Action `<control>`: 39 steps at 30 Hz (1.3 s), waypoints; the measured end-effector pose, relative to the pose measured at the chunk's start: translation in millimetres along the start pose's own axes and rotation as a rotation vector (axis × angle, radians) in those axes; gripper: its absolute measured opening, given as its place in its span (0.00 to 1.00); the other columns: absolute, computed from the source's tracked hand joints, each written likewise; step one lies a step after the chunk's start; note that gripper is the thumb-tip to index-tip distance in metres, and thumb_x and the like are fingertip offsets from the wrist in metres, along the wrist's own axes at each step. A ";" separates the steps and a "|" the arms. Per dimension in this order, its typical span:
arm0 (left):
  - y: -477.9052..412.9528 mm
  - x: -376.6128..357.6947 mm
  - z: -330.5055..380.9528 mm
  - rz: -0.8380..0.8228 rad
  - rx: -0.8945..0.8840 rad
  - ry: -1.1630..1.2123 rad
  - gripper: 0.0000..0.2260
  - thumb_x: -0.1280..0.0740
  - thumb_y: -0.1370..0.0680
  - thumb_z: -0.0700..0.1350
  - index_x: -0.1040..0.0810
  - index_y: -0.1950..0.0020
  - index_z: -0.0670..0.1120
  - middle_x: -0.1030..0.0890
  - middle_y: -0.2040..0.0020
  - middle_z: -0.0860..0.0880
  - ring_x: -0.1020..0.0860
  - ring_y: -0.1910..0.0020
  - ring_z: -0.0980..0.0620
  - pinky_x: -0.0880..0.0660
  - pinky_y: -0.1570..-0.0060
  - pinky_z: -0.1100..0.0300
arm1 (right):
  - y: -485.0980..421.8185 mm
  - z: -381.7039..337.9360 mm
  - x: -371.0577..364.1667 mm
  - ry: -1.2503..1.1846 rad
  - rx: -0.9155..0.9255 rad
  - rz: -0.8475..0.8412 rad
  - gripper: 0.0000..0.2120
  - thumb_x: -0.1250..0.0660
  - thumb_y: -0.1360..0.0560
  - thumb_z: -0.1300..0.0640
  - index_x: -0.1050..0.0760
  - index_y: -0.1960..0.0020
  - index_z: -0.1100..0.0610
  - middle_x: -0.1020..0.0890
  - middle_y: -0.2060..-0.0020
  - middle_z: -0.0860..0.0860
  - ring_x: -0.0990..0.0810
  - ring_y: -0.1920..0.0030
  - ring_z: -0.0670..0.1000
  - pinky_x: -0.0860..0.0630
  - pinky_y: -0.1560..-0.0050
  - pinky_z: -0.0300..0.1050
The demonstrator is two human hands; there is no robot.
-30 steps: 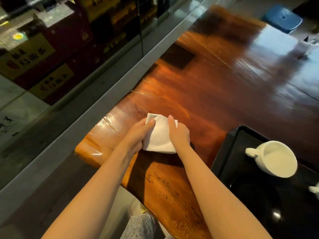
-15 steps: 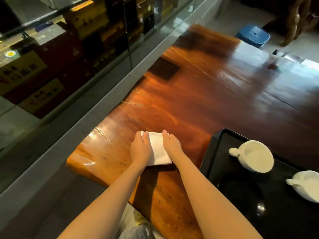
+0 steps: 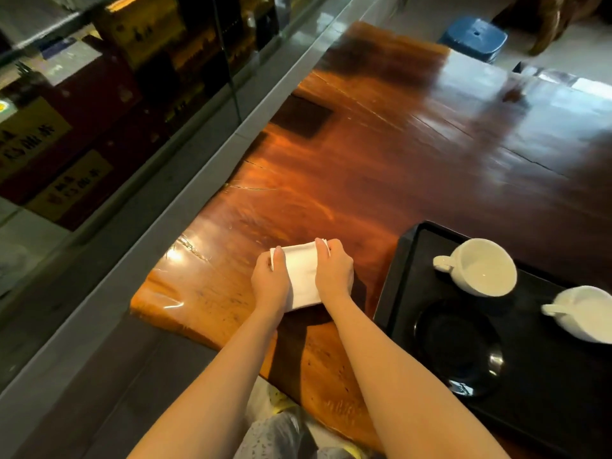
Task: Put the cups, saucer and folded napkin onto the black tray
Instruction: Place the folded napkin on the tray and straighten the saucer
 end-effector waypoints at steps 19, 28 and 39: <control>185.1 -143.4 93.8 -0.294 -0.390 -0.322 0.19 0.51 0.18 0.52 0.28 0.46 0.41 0.22 0.50 0.41 0.24 0.51 0.41 0.32 0.57 0.54 | 66.6 105.4 232.8 -0.221 -0.194 0.397 0.17 0.50 0.19 0.48 0.30 0.54 0.59 0.27 0.63 0.52 0.27 0.61 0.52 0.37 0.69 0.43; 299.5 -212.3 66.4 -0.421 -0.375 -0.247 0.17 0.49 0.18 0.52 0.27 0.45 0.42 0.21 0.51 0.44 0.25 0.55 0.48 0.29 0.56 0.54 | 120.1 204.5 315.4 -0.234 -0.207 0.486 0.18 0.48 0.20 0.47 0.27 0.50 0.59 0.24 0.60 0.53 0.25 0.58 0.53 0.31 0.61 0.45; 313.7 -276.6 15.7 -0.517 -0.310 -0.421 0.15 0.42 0.19 0.46 0.32 0.33 0.46 0.24 0.36 0.45 0.25 0.41 0.50 0.26 0.43 0.56 | 100.0 296.1 321.4 -0.140 -0.402 0.413 0.17 0.50 0.19 0.47 0.32 0.55 0.58 0.25 0.61 0.53 0.26 0.59 0.53 0.34 0.61 0.45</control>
Point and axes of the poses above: each hand's wrist, its own y-axis away from the middle knuckle, its own x-axis out of the back of the hand, z = x × y, the point moved 4 cm from there along -y, towards the middle knuckle
